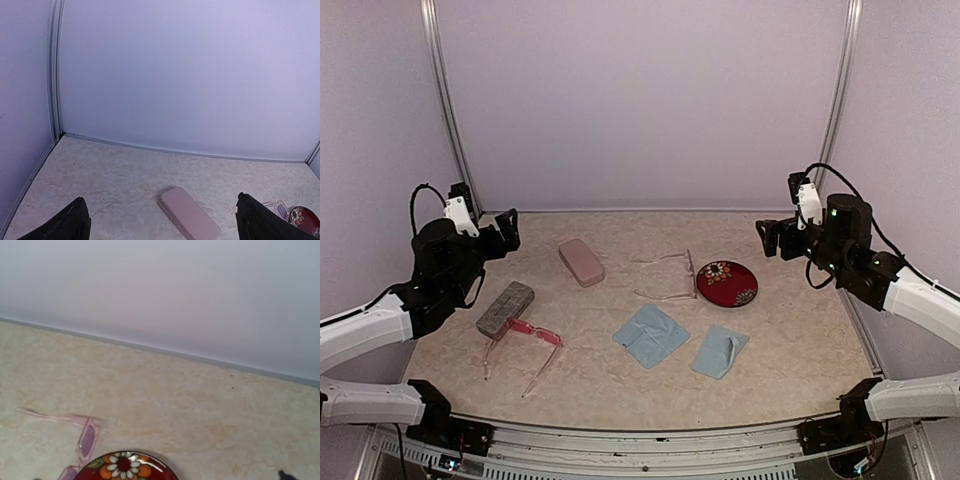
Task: Organize the sunglasses
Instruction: Pick up the sunglasses case from the center of the board.
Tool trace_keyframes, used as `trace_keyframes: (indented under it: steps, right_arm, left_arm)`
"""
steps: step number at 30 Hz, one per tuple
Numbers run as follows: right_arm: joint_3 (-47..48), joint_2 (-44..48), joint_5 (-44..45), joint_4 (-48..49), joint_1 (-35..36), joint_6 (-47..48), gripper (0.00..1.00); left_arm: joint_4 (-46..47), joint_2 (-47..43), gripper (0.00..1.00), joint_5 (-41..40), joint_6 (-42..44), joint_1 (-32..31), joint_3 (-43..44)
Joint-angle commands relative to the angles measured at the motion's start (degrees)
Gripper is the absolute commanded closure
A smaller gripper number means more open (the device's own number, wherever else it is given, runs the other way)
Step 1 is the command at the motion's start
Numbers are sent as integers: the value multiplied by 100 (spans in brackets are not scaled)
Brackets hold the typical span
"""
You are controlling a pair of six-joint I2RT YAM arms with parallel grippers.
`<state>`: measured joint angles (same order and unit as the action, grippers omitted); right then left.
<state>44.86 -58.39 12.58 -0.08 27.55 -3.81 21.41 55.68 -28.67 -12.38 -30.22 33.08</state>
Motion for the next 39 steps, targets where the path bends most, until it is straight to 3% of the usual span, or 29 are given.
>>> trace_keyframes:
  steps: [1, 19, 30, 39]
  right_arm:
    - [-91, -21, -98, 237, -83, 71, 0]
    - [-5, -299, -206, 250, -83, 30, 0]
    - [-48, -452, -428, 321, -75, -162, 0]
    - [-149, -577, -635, 463, -53, -349, 0]
  left_arm:
    - [100, 78, 1, -84, 96, -57, 75]
    - [-41, 919, 1, -148, -576, -291, 207]
    - [-768, 2599, 1, -148, -1823, -493, 1077]
    - [-1786, 4460, 1, -160, -2834, -662, 2658]
